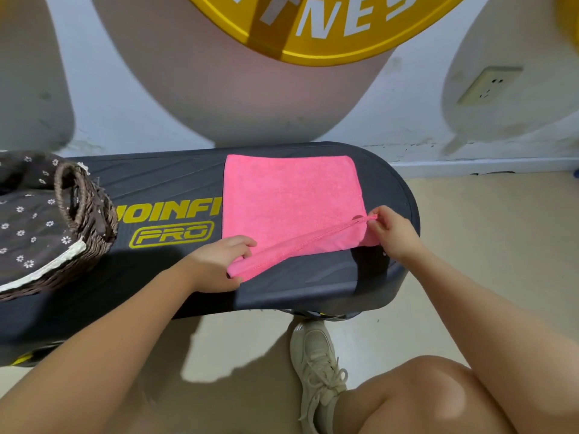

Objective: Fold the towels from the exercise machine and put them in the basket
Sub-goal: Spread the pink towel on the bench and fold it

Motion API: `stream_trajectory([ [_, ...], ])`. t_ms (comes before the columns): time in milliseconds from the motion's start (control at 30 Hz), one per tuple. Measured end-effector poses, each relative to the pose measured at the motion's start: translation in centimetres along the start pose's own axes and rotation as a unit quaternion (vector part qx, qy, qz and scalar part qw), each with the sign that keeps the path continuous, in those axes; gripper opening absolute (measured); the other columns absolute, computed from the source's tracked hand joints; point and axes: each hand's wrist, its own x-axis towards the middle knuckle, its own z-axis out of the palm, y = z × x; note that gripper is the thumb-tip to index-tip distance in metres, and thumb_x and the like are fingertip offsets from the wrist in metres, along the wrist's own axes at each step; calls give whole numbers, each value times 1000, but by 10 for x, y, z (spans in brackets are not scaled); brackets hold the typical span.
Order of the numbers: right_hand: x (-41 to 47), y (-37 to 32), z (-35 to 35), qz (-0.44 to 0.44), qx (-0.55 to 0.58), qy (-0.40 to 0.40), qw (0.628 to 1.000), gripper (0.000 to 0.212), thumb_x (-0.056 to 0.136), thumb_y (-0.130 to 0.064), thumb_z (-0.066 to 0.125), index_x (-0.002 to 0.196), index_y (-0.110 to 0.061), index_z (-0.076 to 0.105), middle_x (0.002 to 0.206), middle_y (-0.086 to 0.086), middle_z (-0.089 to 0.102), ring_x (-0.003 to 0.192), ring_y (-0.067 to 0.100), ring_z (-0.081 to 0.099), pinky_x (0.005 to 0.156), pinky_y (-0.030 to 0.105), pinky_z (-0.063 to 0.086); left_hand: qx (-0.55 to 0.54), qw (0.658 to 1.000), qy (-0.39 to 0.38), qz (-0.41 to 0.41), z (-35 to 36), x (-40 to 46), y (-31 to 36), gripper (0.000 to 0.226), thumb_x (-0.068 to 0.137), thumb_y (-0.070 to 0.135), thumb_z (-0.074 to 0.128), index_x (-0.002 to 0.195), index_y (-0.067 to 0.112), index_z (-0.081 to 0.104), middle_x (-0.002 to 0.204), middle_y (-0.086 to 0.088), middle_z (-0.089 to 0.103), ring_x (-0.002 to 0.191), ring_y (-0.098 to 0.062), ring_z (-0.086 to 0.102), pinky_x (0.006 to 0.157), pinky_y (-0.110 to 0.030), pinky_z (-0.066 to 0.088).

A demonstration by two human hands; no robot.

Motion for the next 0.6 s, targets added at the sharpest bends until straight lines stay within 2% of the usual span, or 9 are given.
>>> stream_trajectory([
  [67, 12, -5, -3, -12, 5, 11, 1000, 19, 96, -18, 45, 105, -6, 57, 92, 4, 57, 85, 21, 50, 71, 28, 35, 1, 1000, 6, 11, 0, 1, -4, 45, 74, 28, 68, 113, 16, 51, 143, 8, 35, 130, -12, 37, 101, -19, 31],
  [133, 25, -12, -8, -25, 22, 21, 999, 18, 95, -16, 47, 101, -4, 59, 90, 4, 57, 85, 21, 50, 71, 28, 35, 19, 999, 15, 28, -1, 2, -10, 49, 72, 34, 69, 115, 15, 52, 142, 6, 37, 131, -11, 35, 101, -19, 30],
  [200, 38, -19, -12, -34, 64, 15, 997, 18, 93, -15, 49, 96, -3, 61, 89, 5, 58, 83, 19, 50, 72, 29, 36, 30, 998, 43, 31, -2, 3, -12, 46, 73, 37, 55, 110, 11, 57, 135, 3, 46, 127, -14, 41, 96, -18, 33],
  [300, 57, -29, -15, -21, 145, -6, 989, 15, 93, -13, 49, 86, -4, 59, 80, 4, 56, 75, 16, 46, 68, 30, 36, -53, 993, 107, 6, -8, 12, -7, 48, 69, 34, 33, 89, 2, 62, 102, -7, 62, 97, -25, 57, 85, -31, 45],
  [367, 72, -34, -16, -9, 183, -12, 983, 21, 93, -11, 47, 72, -12, 52, 71, 0, 51, 68, 13, 43, 61, 28, 32, -132, 970, 199, -43, -14, 26, -7, 44, 70, 28, 34, 78, -6, 61, 83, -16, 62, 79, -28, 57, 73, -36, 44],
  [433, 87, -38, -17, 3, 209, -11, 978, 27, 93, -12, 47, 66, -17, 48, 67, -1, 47, 65, 12, 40, 58, 27, 29, -199, 933, 273, -123, -30, 40, -10, 47, 72, 30, 36, 75, -12, 57, 75, -25, 57, 71, -29, 51, 66, -35, 35],
  [500, 103, -39, -16, 17, 228, -2, 973, 27, 93, -14, 46, 66, -19, 48, 67, -1, 47, 65, 13, 40, 57, 27, 29, -243, 908, 299, -164, -47, 53, -13, 48, 79, 30, 34, 76, -12, 57, 76, -27, 57, 72, -29, 50, 65, -33, 31],
  [567, 119, -40, -12, 26, 220, 12, 975, 25, 91, -16, 48, 67, -19, 49, 67, 0, 49, 70, 18, 44, 59, 28, 32, -280, 893, 313, -165, -54, 68, -22, 50, 79, 28, 31, 87, -10, 63, 86, -23, 62, 80, -29, 55, 74, -36, 37],
  [600, 127, -39, -9, 28, 199, 19, 980, 22, 90, -17, 48, 68, -19, 50, 68, 1, 51, 73, 19, 46, 61, 29, 34, -329, 874, 299, -196, -58, 76, -24, 52, 76, 31, 32, 93, -7, 63, 88, -18, 61, 81, -27, 53, 76, -39, 40],
])
